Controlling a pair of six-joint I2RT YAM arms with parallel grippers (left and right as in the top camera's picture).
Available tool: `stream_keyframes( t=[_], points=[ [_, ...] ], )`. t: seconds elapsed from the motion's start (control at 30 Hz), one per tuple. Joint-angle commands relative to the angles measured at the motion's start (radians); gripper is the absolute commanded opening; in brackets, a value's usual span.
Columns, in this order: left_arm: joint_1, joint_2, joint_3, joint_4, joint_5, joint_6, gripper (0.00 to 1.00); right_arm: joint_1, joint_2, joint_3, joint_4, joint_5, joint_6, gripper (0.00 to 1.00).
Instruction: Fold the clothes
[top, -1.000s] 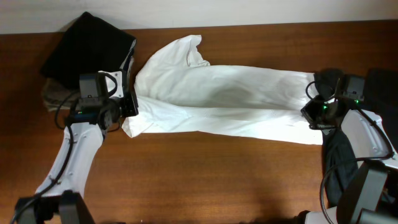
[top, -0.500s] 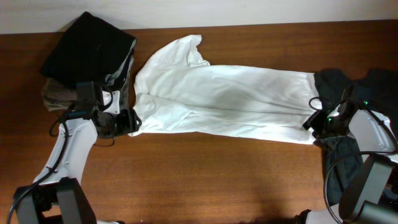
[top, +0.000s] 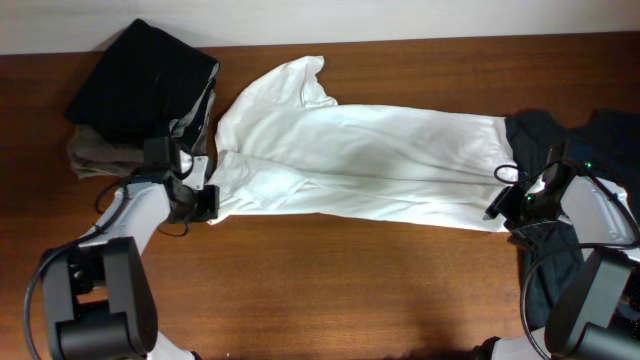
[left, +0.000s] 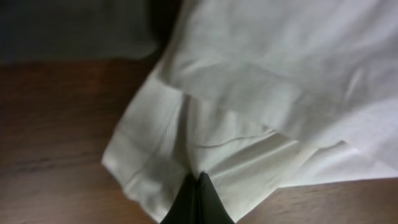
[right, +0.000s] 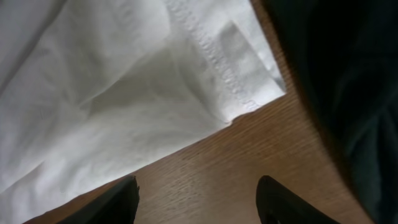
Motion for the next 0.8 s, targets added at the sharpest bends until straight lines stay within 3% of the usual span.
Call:
stream_keyframes(
  t=[0.0, 0.13, 0.27, 0.4, 0.67, 0.77],
  points=[
    [0.095, -0.002, 0.060, -0.019, -0.040, -0.017, 0.00, -0.001, 0.005, 0.010, -0.023, 0.072, -0.024, 0.68],
    [0.133, -0.002, 0.093, -0.051, -0.040, -0.017, 0.00, 0.001, 0.017, -0.012, -0.035, 0.065, -0.095, 0.73],
    [0.132, -0.007, 0.094, -0.053, -0.040, -0.021, 0.00, 0.002, 0.020, -0.078, 0.010, -0.075, -0.173, 0.72],
    [0.132, -0.007, 0.094, -0.056, -0.040, -0.021, 0.00, 0.003, 0.020, -0.147, 0.061, -0.068, -0.172, 0.72],
    [0.133, -0.007, 0.094, -0.058, -0.041, -0.021, 0.00, 0.000, 0.020, -0.171, 0.123, -0.126, -0.174, 0.08],
    [0.150, -0.007, 0.108, -0.081, -0.040, -0.028, 0.00, 0.000, 0.017, -0.105, 0.019, -0.097, -0.188, 0.04]
  ],
)
